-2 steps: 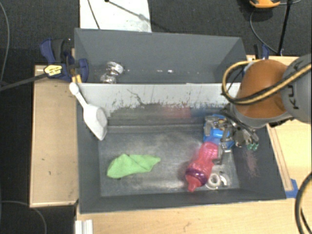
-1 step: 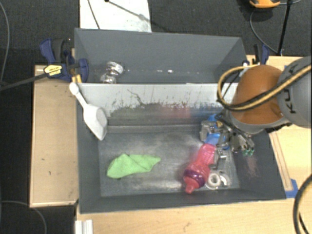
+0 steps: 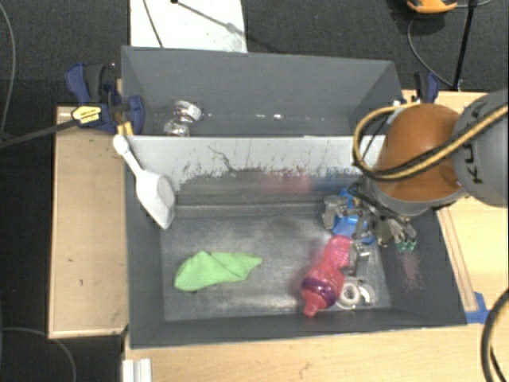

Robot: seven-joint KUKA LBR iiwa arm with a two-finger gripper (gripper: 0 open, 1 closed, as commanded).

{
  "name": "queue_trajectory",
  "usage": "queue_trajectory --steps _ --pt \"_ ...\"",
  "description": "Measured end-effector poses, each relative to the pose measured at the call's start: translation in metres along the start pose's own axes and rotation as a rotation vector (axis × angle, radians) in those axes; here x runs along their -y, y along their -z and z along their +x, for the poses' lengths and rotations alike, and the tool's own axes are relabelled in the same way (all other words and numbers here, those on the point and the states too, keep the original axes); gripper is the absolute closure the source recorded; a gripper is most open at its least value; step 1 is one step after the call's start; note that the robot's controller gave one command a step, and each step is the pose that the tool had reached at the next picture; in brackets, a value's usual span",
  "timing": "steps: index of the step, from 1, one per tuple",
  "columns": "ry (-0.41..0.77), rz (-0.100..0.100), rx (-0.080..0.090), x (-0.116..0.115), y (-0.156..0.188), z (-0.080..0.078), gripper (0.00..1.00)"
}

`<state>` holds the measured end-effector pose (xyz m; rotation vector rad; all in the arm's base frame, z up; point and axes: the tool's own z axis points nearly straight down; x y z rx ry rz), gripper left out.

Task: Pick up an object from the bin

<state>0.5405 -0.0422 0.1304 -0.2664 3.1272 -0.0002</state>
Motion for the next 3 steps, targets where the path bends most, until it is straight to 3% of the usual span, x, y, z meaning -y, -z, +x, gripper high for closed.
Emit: queue_trajectory --steps 1,2,3 --pt "-0.062 0.000 -0.002 0.003 -0.050 0.010 0.00" --pt "-0.064 0.000 -0.001 0.001 -0.073 0.014 1.00" --pt "-0.062 0.000 -0.001 0.000 -0.071 0.014 1.00"
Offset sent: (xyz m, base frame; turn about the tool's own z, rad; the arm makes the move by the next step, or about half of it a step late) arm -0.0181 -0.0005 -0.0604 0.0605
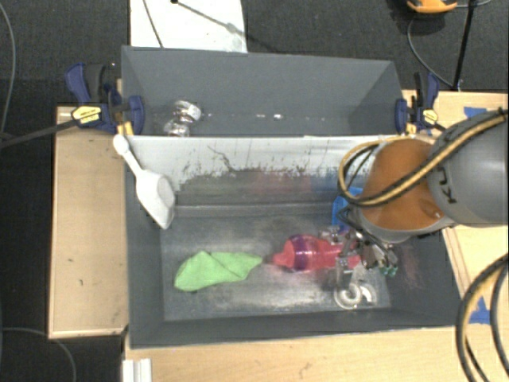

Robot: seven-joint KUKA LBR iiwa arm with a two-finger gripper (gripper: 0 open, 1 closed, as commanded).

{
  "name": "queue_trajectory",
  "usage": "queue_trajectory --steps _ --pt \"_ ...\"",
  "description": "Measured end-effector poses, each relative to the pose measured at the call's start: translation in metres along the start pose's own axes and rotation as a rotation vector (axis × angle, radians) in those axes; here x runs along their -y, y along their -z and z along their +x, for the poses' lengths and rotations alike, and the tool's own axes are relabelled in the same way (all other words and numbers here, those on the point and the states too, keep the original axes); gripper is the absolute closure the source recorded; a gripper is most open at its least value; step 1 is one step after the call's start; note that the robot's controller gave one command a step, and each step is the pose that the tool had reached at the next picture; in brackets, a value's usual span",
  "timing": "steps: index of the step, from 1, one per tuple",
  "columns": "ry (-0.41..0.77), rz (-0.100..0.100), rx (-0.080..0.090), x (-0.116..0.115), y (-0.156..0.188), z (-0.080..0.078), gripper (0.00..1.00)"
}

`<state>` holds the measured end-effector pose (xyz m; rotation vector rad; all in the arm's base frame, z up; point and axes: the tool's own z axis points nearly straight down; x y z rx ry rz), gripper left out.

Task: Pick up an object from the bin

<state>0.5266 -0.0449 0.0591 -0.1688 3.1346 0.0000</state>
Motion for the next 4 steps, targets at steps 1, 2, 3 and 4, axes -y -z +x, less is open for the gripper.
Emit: queue_trajectory --steps 1,2,3,4 --pt "0.001 0.000 0.000 0.000 0.004 0.000 1.00" --pt "0.002 -0.001 -0.003 0.000 0.014 0.001 1.00" --pt "0.002 0.000 -0.001 0.000 0.027 0.001 1.00" --pt "0.003 0.001 0.003 0.000 0.035 0.000 1.00"
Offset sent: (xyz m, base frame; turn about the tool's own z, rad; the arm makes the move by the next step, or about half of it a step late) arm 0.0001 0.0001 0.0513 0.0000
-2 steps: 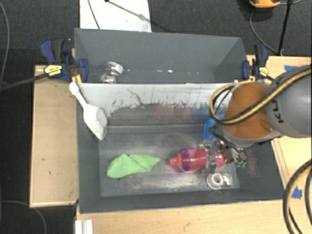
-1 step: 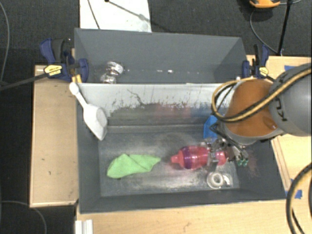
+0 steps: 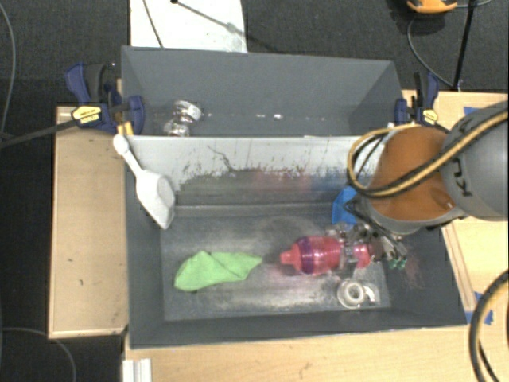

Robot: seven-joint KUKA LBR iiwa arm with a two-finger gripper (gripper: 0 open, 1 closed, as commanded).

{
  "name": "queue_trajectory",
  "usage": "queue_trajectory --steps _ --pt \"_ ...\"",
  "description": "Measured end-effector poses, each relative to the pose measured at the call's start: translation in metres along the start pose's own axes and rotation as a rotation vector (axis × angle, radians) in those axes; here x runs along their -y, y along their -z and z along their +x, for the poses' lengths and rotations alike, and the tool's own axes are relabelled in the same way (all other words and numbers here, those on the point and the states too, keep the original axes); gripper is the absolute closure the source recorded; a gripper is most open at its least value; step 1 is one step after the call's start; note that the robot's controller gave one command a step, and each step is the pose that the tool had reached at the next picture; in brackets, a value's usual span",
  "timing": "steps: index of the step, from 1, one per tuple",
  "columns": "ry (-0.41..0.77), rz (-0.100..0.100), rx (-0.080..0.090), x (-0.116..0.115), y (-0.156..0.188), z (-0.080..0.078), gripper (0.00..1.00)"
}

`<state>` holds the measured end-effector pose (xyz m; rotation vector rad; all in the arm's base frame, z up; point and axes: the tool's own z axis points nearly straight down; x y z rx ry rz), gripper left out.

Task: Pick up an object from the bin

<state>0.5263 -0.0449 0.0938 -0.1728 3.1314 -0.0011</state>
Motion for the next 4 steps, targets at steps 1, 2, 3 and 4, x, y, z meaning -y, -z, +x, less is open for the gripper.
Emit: queue_trajectory --steps 1,2,3,4 --pt "0.001 -0.001 -0.006 0.000 0.007 0.001 1.00" --pt "0.001 -0.001 -0.003 0.000 0.018 0.000 1.00" --pt "0.002 0.000 0.000 0.000 0.022 -0.001 1.00" --pt "0.002 -0.002 -0.007 0.000 0.028 0.001 1.00"
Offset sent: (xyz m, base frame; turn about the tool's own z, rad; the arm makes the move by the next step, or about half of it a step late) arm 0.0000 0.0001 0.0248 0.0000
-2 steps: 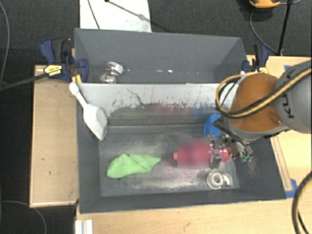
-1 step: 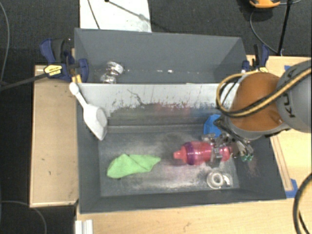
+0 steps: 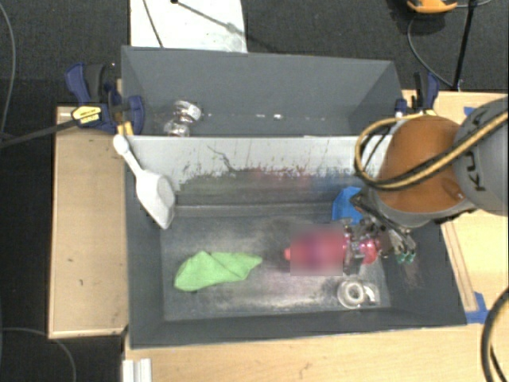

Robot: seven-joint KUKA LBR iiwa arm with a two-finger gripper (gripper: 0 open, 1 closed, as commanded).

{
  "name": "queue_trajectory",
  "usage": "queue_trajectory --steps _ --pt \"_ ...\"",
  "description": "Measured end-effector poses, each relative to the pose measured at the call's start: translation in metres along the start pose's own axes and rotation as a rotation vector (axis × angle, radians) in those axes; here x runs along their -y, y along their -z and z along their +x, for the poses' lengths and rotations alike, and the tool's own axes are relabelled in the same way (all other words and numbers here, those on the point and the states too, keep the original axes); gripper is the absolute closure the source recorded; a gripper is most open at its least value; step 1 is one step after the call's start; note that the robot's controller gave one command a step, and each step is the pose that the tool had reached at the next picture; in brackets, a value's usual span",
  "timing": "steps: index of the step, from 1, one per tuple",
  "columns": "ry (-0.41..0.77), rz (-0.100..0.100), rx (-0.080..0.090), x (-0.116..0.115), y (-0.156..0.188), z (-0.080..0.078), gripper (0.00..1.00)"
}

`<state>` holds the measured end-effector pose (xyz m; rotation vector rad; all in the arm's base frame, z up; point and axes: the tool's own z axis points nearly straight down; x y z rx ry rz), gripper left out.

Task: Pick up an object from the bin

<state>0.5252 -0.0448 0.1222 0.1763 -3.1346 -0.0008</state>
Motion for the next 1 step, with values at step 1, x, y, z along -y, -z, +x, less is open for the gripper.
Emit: queue_trajectory --steps 1 --pt "0.000 -0.001 -0.006 -0.0004 0.0223 0.0015 1.00"
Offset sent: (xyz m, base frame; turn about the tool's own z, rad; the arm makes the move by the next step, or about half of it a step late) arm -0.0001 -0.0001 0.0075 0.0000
